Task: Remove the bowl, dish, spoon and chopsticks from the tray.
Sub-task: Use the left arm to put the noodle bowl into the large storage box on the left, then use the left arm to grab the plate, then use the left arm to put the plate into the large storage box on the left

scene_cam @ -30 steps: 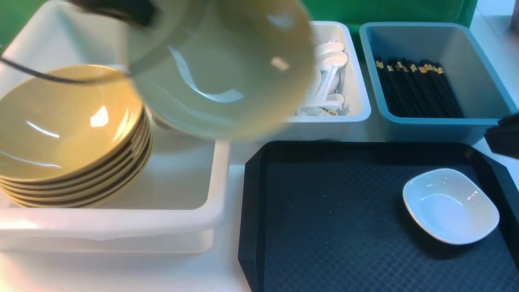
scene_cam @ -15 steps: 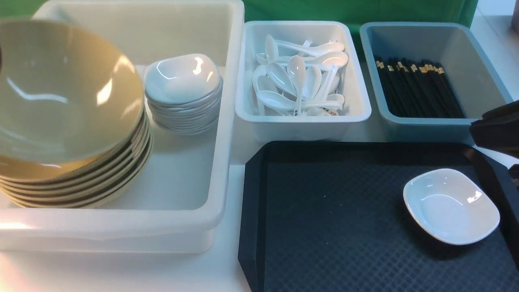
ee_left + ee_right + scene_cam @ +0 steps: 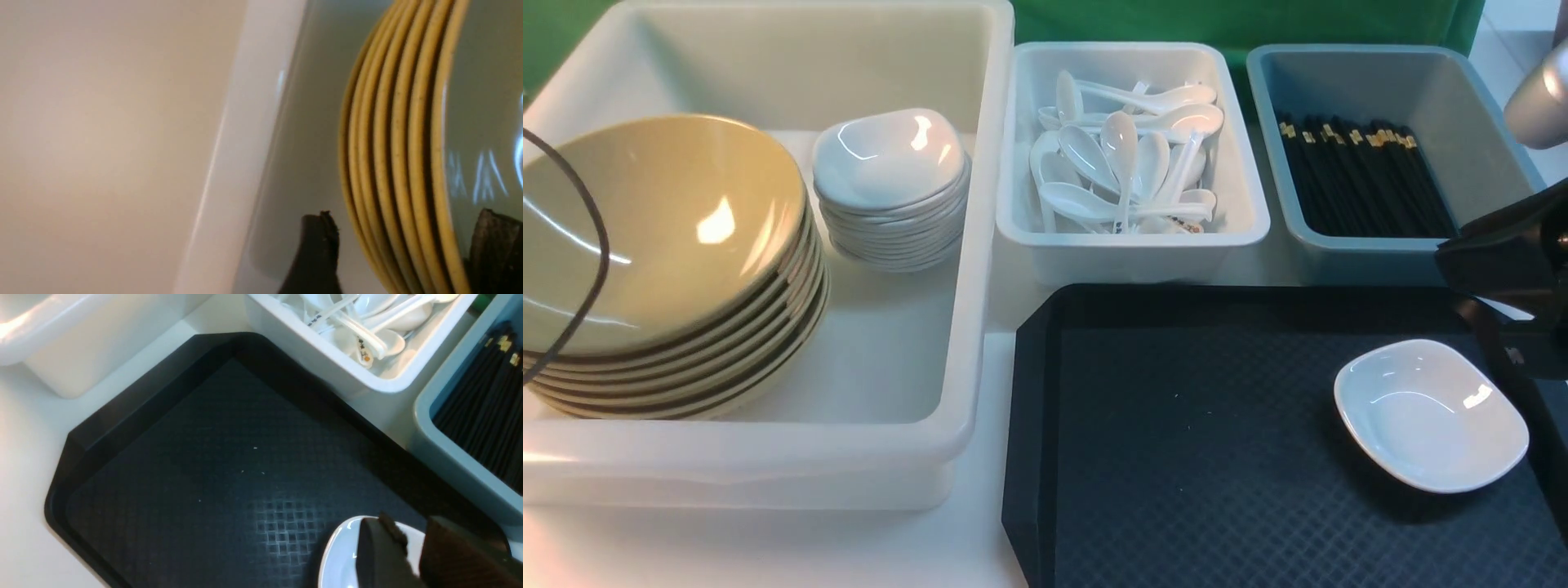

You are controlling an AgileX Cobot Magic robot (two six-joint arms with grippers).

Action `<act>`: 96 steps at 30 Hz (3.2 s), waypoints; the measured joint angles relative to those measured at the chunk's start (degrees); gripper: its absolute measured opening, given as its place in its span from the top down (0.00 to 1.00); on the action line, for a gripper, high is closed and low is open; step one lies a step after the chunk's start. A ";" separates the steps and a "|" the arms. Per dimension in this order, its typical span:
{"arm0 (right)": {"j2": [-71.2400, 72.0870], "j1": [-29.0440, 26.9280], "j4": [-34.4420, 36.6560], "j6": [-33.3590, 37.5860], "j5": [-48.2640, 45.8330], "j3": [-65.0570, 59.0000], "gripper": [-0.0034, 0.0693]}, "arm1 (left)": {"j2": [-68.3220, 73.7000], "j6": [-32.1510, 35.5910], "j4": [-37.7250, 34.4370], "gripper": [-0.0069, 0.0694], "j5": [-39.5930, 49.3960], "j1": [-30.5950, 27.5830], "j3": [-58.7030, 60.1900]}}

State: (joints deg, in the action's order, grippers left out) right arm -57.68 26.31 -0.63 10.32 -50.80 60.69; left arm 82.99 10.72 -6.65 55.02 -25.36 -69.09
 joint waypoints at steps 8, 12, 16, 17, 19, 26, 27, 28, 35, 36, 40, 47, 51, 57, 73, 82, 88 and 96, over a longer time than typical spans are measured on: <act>0.00 0.00 -2.38 -0.15 0.00 0.00 0.69 | -5.60 -4.83 -0.38 0.21 7.54 8.37 -13.01; 0.00 0.00 -10.50 -5.05 -1.71 0.17 0.69 | -5.82 -4.64 -4.80 0.25 8.39 25.48 -15.29; 0.00 0.00 -18.44 -10.32 -9.85 2.85 0.69 | -0.06 -7.43 -4.28 0.26 3.80 45.17 -15.42; 0.22 0.00 -19.37 -10.95 -11.82 3.58 0.69 | 2.97 -8.20 -3.43 0.26 1.65 50.36 -15.99; 1.25 0.00 -20.01 -11.54 -14.81 4.28 0.69 | 7.72 -8.57 -2.60 0.26 -0.86 56.13 -17.82; 9.91 0.00 -17.44 -12.21 -20.89 3.46 0.69 | 31.33 -7.44 -7.22 0.26 -1.74 69.04 -34.66; 10.23 0.00 -17.32 -12.21 -20.89 3.36 0.69 | 32.59 -7.13 -7.46 0.26 -1.49 69.43 -35.22; 12.36 0.00 -16.57 -12.21 -21.12 2.59 0.69 | 36.23 -6.38 -8.85 0.26 -0.76 70.44 -39.07; 19.89 0.00 -15.37 -12.69 -21.81 -0.84 0.69 | 52.76 -5.22 -10.93 0.26 1.91 73.61 -54.81; 20.48 0.00 -15.37 -12.69 -21.87 -1.27 0.69 | 54.32 -5.48 -11.05 0.26 1.85 73.61 -56.66; 20.85 0.00 -15.37 -12.71 -21.88 -2.54 0.69 | 58.32 -6.10 -11.94 0.26 1.40 73.55 -59.94; 20.85 0.00 -15.30 -12.71 -20.42 -5.82 0.69 | 60.64 -5.05 -14.03 0.57 1.14 73.95 -61.11; 20.85 0.00 -14.69 -12.93 -16.86 -6.81 0.69 | 60.77 -3.24 -15.15 0.84 3.26 74.12 -63.82; 20.53 0.00 -12.57 -13.27 -10.70 -6.84 0.69 | 56.93 -2.23 -8.32 0.91 14.54 70.61 -72.52; -3.41 0.92 20.17 14.09 -3.08 3.79 0.91 | 27.54 -2.35 -3.95 0.91 17.34 41.25 -67.15; -18.40 11.63 23.39 17.80 -1.01 12.45 0.90 | 27.23 1.60 -5.01 0.91 15.03 28.11 -49.24; -24.00 13.71 23.20 17.69 -1.82 13.79 0.90 | 33.45 4.85 -6.14 0.91 7.77 27.39 -48.21; -24.10 13.70 22.90 17.53 -3.53 13.90 0.90 | 37.77 7.97 -7.44 0.89 4.45 27.31 -48.16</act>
State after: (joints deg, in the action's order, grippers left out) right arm -81.78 40.01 22.28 27.85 -54.33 74.59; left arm 120.76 18.69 -14.09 59.46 1.95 -117.25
